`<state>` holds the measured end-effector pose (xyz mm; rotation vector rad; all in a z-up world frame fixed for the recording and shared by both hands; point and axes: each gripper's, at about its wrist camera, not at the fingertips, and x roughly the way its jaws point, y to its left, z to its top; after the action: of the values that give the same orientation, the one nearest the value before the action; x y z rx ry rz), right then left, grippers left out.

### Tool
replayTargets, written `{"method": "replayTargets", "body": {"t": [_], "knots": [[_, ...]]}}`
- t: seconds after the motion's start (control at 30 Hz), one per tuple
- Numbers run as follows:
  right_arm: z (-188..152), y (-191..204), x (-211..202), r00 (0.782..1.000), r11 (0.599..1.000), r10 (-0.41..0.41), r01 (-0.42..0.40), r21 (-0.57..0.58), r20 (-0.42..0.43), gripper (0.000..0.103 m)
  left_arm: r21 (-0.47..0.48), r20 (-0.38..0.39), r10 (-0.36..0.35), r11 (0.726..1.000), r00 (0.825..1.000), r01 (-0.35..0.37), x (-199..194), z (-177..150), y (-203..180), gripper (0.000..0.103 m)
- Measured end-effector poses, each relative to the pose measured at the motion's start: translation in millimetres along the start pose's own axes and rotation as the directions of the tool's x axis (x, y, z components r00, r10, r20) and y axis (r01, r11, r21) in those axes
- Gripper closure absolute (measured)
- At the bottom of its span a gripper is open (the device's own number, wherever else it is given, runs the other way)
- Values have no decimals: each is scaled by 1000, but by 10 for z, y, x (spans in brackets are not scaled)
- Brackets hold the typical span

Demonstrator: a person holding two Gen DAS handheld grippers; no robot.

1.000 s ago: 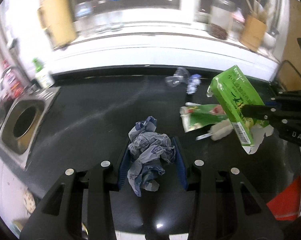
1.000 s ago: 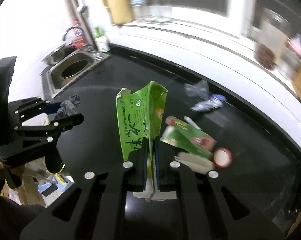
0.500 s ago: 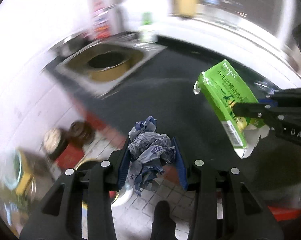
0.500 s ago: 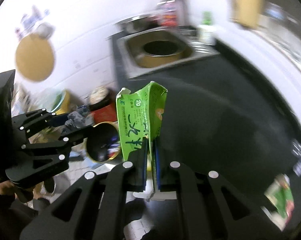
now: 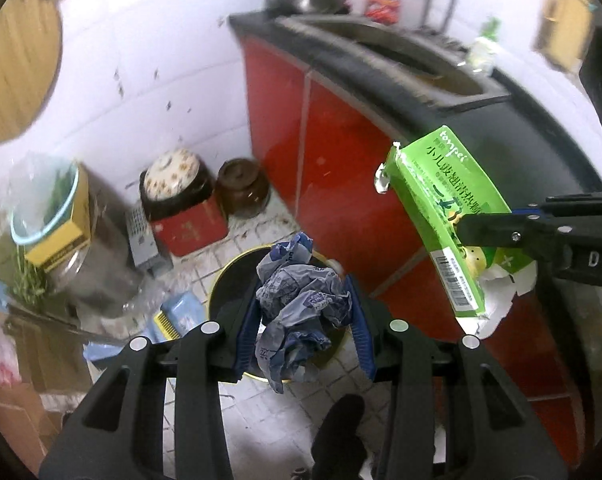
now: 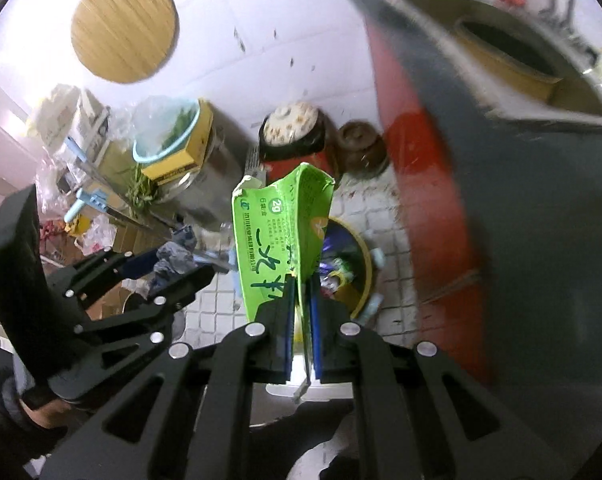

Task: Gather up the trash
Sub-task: 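Carry the cloth and carton to the black bin and release them inside, then return both tools to the countertop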

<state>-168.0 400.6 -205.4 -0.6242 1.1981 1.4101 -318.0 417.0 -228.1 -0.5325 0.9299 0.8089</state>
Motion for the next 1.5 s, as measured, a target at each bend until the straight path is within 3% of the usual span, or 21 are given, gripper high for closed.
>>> {"method": "replayTargets", "body": {"t": [0.17,0.3,0.37,0.4,0.43,0.47,0.5,0.53,0.77,0.87,1.0,1.1,1.2,1.3,1.37,1.5], "knots": [[188,-32,750,996,999,22,-18,45,-85,95,-63,-46,-18,998,999,15,515,-92,313,62],[260,-19,1040,993,999,21,-15,44,-116,95,-78,-64,-37,996,997,32,743,-139,437,60],[279,-2,1091,992,999,31,-26,42,-121,95,-81,-66,-51,996,996,46,813,-156,459,50],[295,11,1117,991,999,37,-33,36,-128,92,-79,-61,-56,996,997,51,829,-161,464,33],[314,30,1131,992,1000,15,-12,23,-128,81,-77,-55,-45,996,998,40,843,-171,471,18],[342,23,1150,992,1000,14,-12,16,-124,69,-74,-46,-30,997,998,27,843,-177,473,15],[356,29,1129,993,1000,20,-18,18,-115,34,-74,-45,-29,997,999,26,842,-181,481,15],[362,20,1085,995,1000,18,-16,21,-95,23,-75,-53,-35,997,998,31,852,-188,490,15],[386,117,878,998,1000,20,-19,11,-64,21,-68,-51,-11,998,999,8,703,-175,502,14],[318,45,612,998,999,24,-22,48,-50,20,-62,-35,-15,998,999,13,521,-131,423,14],[123,-116,-37,1000,996,-2,0,91,17,17,-1,-12,-15,1000,1000,15,191,-16,160,12],[-105,-299,-674,995,990,-51,38,138,89,16,91,10,-32,995,999,31,-109,134,-233,10],[-431,-522,-1386,976,974,-134,99,202,169,15,197,34,-91,977,995,82,-398,272,-732,9],[-828,-759,-2069,943,944,-239,169,282,233,14,304,30,-205,934,978,186,-663,403,-1361,9],[-1097,-922,-2460,913,915,-314,217,340,259,14,387,17,-277,888,961,249,-823,457,-1852,9],[-1843,-1241,-3261,833,806,-486,310,503,265,14,532,-28,-407,767,913,358,-1135,471,-2803,9]]}}
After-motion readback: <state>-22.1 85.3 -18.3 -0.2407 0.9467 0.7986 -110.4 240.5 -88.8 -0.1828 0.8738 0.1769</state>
